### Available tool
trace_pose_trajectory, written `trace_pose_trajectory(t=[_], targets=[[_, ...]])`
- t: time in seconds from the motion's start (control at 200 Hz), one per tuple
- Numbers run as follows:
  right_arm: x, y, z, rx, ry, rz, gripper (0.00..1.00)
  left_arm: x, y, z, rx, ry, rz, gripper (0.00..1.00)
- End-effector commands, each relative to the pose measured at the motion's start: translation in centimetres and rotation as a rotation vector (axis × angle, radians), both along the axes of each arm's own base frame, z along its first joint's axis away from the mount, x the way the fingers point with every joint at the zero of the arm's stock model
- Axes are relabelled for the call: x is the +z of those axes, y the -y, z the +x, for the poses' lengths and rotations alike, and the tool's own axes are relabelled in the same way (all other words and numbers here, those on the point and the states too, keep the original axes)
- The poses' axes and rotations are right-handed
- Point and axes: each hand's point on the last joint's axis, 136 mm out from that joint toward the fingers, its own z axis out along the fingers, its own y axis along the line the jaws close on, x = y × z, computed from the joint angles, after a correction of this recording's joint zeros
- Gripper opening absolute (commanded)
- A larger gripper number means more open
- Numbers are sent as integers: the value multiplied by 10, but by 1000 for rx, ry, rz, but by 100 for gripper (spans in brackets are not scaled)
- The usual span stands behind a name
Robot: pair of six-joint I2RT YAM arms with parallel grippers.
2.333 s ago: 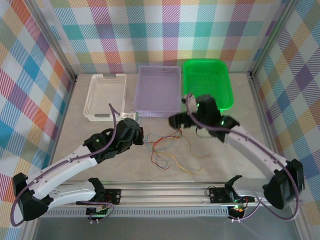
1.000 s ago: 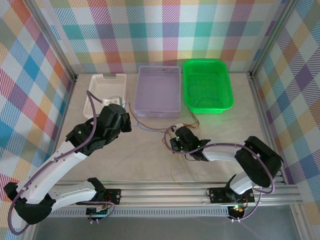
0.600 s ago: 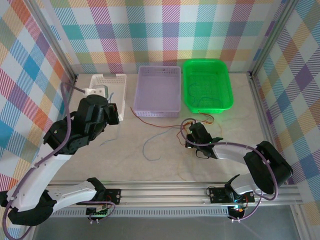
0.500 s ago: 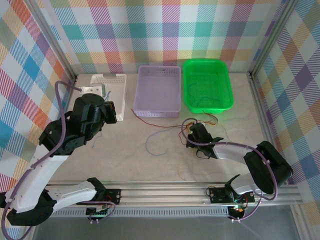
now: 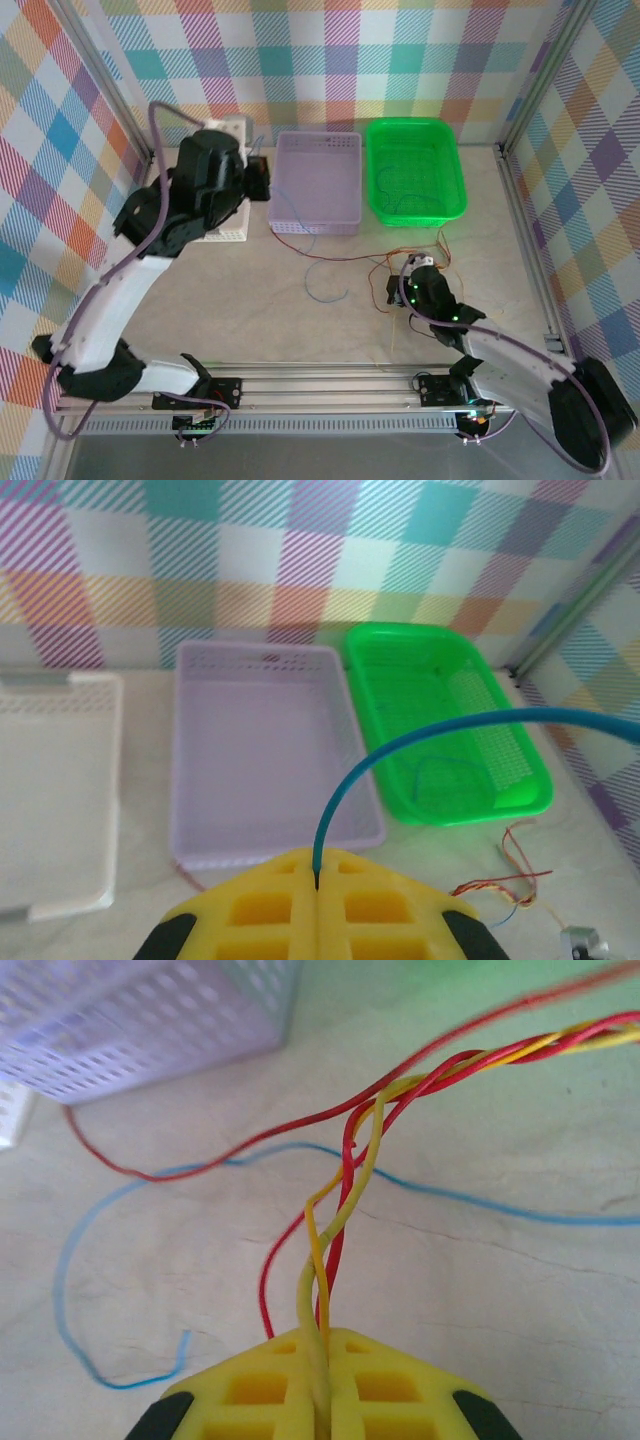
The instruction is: Untangle the cables
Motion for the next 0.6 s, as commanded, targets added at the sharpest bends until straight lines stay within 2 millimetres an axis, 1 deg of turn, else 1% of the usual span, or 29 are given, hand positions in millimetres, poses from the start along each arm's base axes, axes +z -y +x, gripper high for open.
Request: trace_pose_trajectory(t=[0.0, 0.005, 0.04, 0.06, 0.115, 0.155, 0.185, 0.2, 0.21, 0.27, 0.345, 0.355, 0.45, 0.595], targets=[[10, 7, -10, -1, 21, 25, 0, 35, 31, 19, -93, 86, -44, 0], [8, 8, -11, -1, 15, 20, 0, 35, 33, 21, -97, 87, -44, 0], [14, 10, -14, -2, 30, 27, 0, 43, 42, 26, -121, 103, -57, 0], [16, 12, -16, -4, 35, 28, 0, 42, 50, 32, -135, 100, -58, 0], [20, 16, -21, -1, 46, 33, 0, 51, 66, 41, -170, 120, -87, 0], [23, 18, -25, 3, 55, 36, 0, 52, 79, 49, -193, 126, -99, 0], [24, 19, -28, 9, 60, 39, 0, 57, 85, 52, -208, 136, -119, 0], [25, 20, -29, 9, 62, 40, 0, 56, 91, 56, -218, 134, -123, 0], [25, 20, -30, 9, 63, 40, 0, 59, 92, 56, -223, 140, -131, 0], [27, 25, -35, 0, 70, 42, 0, 63, 108, 66, -258, 159, -158, 0], [29, 31, -40, -8, 74, 41, 0, 65, 125, 79, -282, 183, -178, 0], [29, 31, -40, -8, 75, 40, 0, 69, 125, 79, -285, 193, -185, 0], [34, 35, -46, -7, 89, 41, 0, 65, 149, 92, -338, 204, -210, 0], [42, 40, -51, -7, 110, 52, 0, 55, 177, 112, -383, 227, -255, 0]])
